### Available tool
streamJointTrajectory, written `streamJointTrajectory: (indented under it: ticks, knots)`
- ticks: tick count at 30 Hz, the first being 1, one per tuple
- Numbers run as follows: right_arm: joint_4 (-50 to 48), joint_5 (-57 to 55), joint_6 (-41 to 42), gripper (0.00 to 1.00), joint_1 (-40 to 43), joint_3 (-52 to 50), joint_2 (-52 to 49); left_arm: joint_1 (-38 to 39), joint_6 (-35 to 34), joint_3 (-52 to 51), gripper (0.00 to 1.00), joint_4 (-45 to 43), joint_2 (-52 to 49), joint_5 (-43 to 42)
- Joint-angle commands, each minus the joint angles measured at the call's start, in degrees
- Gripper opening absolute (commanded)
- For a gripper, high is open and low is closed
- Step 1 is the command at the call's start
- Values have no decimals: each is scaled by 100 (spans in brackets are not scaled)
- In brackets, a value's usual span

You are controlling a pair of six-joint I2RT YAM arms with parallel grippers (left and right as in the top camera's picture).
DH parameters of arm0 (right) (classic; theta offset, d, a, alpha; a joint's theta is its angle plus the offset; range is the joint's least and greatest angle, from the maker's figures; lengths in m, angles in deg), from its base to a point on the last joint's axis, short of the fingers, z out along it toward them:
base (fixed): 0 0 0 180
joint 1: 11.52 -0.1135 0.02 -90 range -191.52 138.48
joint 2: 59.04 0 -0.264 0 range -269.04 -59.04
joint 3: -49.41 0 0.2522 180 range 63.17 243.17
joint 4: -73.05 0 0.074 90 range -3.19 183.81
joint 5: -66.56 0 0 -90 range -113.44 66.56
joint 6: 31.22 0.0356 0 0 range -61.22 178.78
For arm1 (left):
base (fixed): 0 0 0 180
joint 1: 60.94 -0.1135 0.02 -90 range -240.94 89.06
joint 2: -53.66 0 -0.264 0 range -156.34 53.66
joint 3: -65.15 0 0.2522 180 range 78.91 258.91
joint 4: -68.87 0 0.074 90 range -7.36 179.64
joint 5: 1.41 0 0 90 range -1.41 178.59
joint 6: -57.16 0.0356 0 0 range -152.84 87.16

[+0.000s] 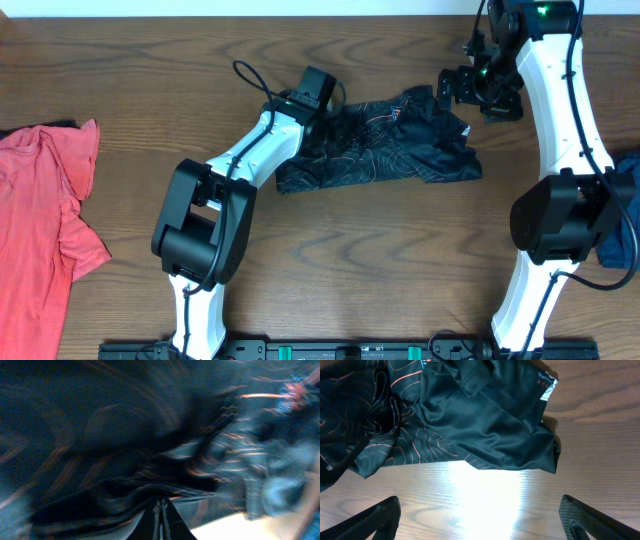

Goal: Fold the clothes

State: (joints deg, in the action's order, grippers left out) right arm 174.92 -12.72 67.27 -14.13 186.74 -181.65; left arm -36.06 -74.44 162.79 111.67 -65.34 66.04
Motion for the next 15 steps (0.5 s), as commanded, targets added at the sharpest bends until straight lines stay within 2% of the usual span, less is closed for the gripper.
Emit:
streamJointTrajectory:
  ticks: [1,5,15]
  knots:
    - [17,28,-74,99,-46,-31,2,-72,310,68,6,341,-50,756]
    - [13,28,-90,99,-46,-31,4,-109,407,68,6,636,-50,1248]
    - [11,26,-136,99,-46,-31,2,-173,407,68,6,649,-44,1252]
